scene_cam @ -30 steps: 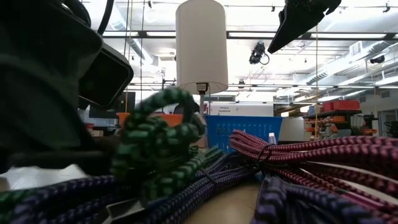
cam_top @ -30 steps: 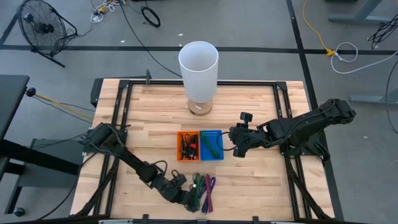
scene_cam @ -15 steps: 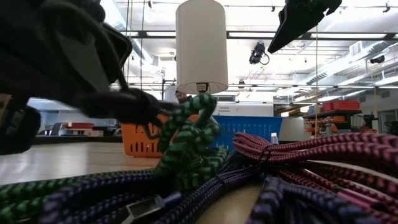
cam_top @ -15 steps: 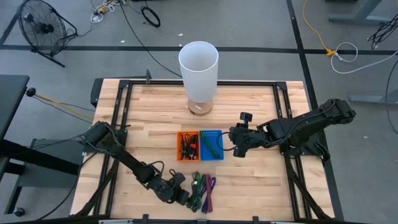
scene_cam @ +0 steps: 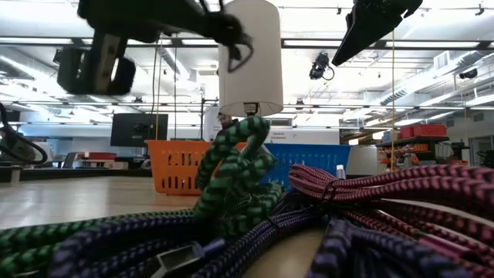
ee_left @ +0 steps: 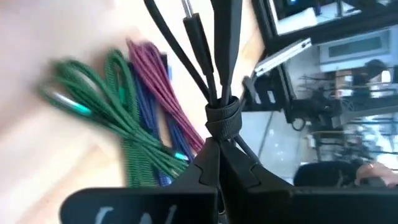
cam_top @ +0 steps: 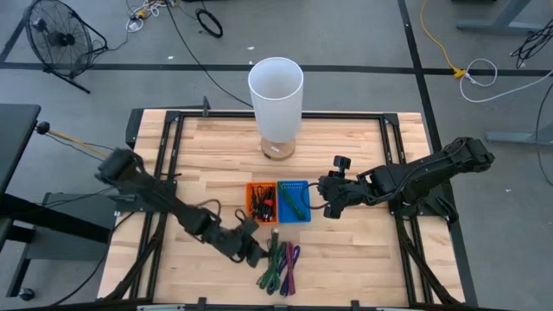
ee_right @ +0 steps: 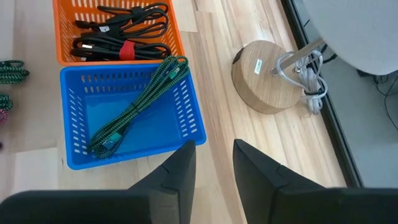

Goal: Pick & Place USB Port
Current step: Put the black USB cable into the orange bin

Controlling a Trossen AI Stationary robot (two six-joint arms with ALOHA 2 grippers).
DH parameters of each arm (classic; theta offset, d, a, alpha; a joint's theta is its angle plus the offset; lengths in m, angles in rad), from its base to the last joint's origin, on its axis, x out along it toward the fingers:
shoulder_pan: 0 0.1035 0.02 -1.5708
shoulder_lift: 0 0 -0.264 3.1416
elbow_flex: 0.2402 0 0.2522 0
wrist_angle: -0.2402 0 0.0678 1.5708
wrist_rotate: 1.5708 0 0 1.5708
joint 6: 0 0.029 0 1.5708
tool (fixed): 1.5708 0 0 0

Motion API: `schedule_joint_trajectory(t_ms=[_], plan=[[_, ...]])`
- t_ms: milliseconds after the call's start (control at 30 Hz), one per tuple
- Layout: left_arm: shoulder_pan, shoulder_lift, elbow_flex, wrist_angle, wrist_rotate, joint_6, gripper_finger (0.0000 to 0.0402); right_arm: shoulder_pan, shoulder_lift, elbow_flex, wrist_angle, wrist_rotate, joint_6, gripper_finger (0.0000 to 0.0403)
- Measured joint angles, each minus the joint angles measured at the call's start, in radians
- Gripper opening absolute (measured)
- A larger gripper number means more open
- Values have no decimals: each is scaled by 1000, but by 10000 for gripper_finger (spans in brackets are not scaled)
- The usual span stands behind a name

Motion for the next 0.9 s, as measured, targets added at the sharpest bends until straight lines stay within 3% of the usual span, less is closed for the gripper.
schedule_joint_trajectory(t_ms=[333, 633, 900], plan=[[123, -241, 1, -645, -21, -38, 0, 0, 0, 0, -4, 1, 3, 109], [288, -240, 1, -651, 61, 84, 0, 0, 0, 0, -4, 1, 2, 109], [319, -227, 1, -623, 96, 107, 1, 0, 0, 0, 0, 2, -5, 109]])
